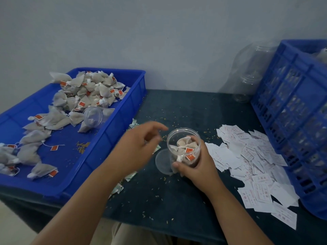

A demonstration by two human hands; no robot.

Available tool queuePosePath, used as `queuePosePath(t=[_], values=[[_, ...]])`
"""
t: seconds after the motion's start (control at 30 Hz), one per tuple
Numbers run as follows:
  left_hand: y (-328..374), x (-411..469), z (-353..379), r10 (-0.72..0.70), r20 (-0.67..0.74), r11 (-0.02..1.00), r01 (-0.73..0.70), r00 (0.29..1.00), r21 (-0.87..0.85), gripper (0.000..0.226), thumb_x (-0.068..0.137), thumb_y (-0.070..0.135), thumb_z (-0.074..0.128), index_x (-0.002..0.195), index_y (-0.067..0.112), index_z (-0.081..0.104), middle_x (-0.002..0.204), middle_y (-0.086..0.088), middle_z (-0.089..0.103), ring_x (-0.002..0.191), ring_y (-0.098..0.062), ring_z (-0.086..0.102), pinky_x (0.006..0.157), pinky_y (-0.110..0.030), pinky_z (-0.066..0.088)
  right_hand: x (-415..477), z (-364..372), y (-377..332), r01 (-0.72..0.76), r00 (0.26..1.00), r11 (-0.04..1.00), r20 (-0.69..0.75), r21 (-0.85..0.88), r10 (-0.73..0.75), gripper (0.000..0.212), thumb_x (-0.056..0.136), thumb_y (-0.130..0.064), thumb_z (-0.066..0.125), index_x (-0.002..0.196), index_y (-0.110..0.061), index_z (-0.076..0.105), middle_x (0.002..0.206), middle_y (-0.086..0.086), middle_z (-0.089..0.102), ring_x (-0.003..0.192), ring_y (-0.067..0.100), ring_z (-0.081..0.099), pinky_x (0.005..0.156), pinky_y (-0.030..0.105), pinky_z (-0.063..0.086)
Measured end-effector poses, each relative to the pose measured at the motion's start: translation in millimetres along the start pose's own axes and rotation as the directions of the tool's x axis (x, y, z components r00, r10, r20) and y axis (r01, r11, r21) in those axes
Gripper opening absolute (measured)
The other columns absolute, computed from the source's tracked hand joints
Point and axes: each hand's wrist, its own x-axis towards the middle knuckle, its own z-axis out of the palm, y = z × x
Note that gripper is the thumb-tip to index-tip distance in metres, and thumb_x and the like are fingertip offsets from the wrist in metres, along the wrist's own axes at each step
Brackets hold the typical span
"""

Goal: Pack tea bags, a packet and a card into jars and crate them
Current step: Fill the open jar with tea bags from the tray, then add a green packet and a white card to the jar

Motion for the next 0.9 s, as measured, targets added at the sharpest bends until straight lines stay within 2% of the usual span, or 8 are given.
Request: queuePosePath(t=[0.07, 0.13, 0.2, 0.33, 0.43, 0.7, 0.8, 0.9], values=[[-29, 9, 1, -0.18, -0.029, 0.973, 0.182, 0.983, 0.144, 0.015, 0.1, 0.032, 0.063, 0.113, 0.04, 0.066, 0.097, 0.02, 0.068, 0.09, 0.001, 0.065, 0.076, -0.017, 0.052, -1, -1, 0, -0.007, 1.0, 1.0, -0.002, -0.005, 0.007, 0.087, 0.066, -0.045, 0.096, 0.141, -0.044, 0.053, 0.136, -0.016, 0.07, 0.126, 0.009, 0.07, 0.106, 0.04, 0.059], [-58, 10, 12, -0.34, 0.121, 0.863, 0.258, 0.933, 0.434, 0.029, 0.099, 0.043, 0.066, 0.126, 0.032, 0.064, 0.116, 0.01, 0.067, 0.104, -0.011, 0.065, 0.087, -0.032, 0.055, -1, -2, 1, -0.023, 1.0, 1.0, -0.006, 0.0, 0.023, 0.086, 0.064, -0.048, 0.096, 0.139, -0.048, 0.053, 0.134, -0.018, 0.071, 0.124, 0.008, 0.071, 0.105, 0.044, 0.061], [-77, 4, 28, -0.396, 0.168, 0.82, 0.265, 0.903, 0.507, 0.045, 0.097, 0.051, 0.065, 0.136, 0.029, 0.059, 0.129, 0.001, 0.06, 0.113, -0.019, 0.062, 0.094, -0.037, 0.054, -1, -2, 1, -0.024, 1.0, 1.0, -0.005, 0.001, 0.024, 0.085, 0.064, -0.049, 0.095, 0.138, -0.048, 0.053, 0.133, -0.017, 0.071, 0.122, 0.01, 0.072, 0.105, 0.049, 0.06], [-99, -1, 55, -0.284, -0.025, 0.888, 0.273, 0.959, 0.37, 0.057, 0.092, 0.064, 0.065, 0.142, 0.04, 0.054, 0.127, 0.003, 0.059, 0.11, -0.018, 0.063, 0.086, -0.038, 0.057, 0, -1, 1, -0.016, 1.0, 1.0, 0.007, 0.012, 0.016, 0.081, 0.063, -0.049, 0.094, 0.133, -0.053, 0.054, 0.13, -0.017, 0.072, 0.119, 0.012, 0.073, 0.102, 0.052, 0.061], [-102, 8, 66, -0.229, -0.06, 0.9, 0.234, 0.972, 0.369, 0.055, 0.091, 0.064, 0.065, 0.141, 0.042, 0.058, 0.114, 0.006, 0.055, 0.101, -0.016, 0.06, 0.073, -0.031, 0.048, -1, 0, -3, -0.01, 1.0, 1.0, 0.004, 0.016, 0.009, 0.071, 0.063, -0.049, 0.091, 0.123, -0.061, 0.056, 0.124, -0.018, 0.074, 0.114, 0.009, 0.075, 0.09, 0.032, 0.061], [-99, 24, 69, -0.199, -0.137, 0.965, 0.218, 0.97, 0.146, 0.007, 0.087, 0.038, 0.082, 0.088, 0.033, 0.078, 0.084, 0.02, 0.06, 0.078, 0.001, 0.058, 0.064, -0.019, 0.037, -1, 1, -7, 0.003, 1.0, 1.0, -0.005, 0.023, -0.003, 0.069, 0.064, -0.045, 0.091, 0.122, -0.062, 0.057, 0.122, -0.021, 0.074, 0.111, 0.006, 0.075, 0.086, 0.018, 0.058], [-90, 24, 56, -0.269, -0.111, 0.961, 0.274, 0.957, 0.041, 0.022, 0.093, 0.031, 0.076, 0.072, 0.035, 0.072, 0.061, 0.02, 0.06, 0.062, 0.002, 0.058, 0.063, -0.022, 0.041, -1, 0, -6, -0.001, 1.0, 1.0, 0.001, 0.011, 0.001, 0.072, 0.064, -0.045, 0.091, 0.126, -0.06, 0.056, 0.126, -0.019, 0.074, 0.117, 0.008, 0.074, 0.09, 0.019, 0.058], [-65, 25, 34, -0.294, -0.191, 0.956, 0.284, 0.937, -0.077, 0.008, 0.094, 0.035, 0.076, 0.095, 0.04, 0.07, 0.069, 0.015, 0.064, 0.065, 0.0, 0.06, 0.068, -0.021, 0.048, -2, 1, -7, 0.012, 1.0, 1.0, 0.007, -0.004, -0.012, 0.076, 0.066, -0.043, 0.094, 0.131, -0.053, 0.056, 0.13, -0.016, 0.073, 0.12, 0.009, 0.073, 0.091, 0.022, 0.058]])
